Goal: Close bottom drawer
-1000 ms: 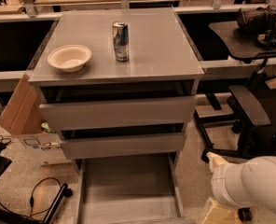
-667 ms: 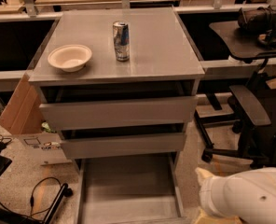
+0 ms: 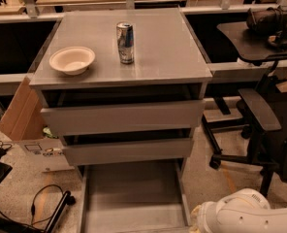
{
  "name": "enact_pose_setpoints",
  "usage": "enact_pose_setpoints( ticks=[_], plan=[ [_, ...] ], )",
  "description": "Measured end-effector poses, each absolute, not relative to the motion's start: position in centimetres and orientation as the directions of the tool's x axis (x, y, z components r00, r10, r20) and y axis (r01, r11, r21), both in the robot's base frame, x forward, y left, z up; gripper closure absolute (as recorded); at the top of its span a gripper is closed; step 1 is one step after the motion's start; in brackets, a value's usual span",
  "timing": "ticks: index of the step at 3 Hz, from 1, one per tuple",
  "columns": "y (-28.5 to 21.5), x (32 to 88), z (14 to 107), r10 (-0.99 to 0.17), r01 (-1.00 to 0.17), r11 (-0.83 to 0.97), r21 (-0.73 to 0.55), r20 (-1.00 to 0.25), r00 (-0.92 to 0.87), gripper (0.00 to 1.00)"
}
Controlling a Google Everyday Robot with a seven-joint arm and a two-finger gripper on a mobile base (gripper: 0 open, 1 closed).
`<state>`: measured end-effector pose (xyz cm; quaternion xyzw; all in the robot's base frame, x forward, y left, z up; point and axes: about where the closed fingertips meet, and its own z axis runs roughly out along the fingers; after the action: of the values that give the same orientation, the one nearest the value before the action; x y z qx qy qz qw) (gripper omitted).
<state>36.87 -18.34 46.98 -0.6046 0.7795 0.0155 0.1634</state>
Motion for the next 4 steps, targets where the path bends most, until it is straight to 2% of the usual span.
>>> enact_pose_setpoints(
  ticks=[1,2,4],
  plan=[
    [-18.3,37.7,41.1,-0.901,-0.932,0.35,-0.099,-0.307,-0.306,0.83],
    [-17.4,37.0,34.0,-0.857,-0.908,0.419,0.012,-0.325,-0.4,1.0],
    [-17.0,36.0,32.7,-0.859,-0.91,0.412,0.045,-0.314,-0.405,1.0]
  ],
)
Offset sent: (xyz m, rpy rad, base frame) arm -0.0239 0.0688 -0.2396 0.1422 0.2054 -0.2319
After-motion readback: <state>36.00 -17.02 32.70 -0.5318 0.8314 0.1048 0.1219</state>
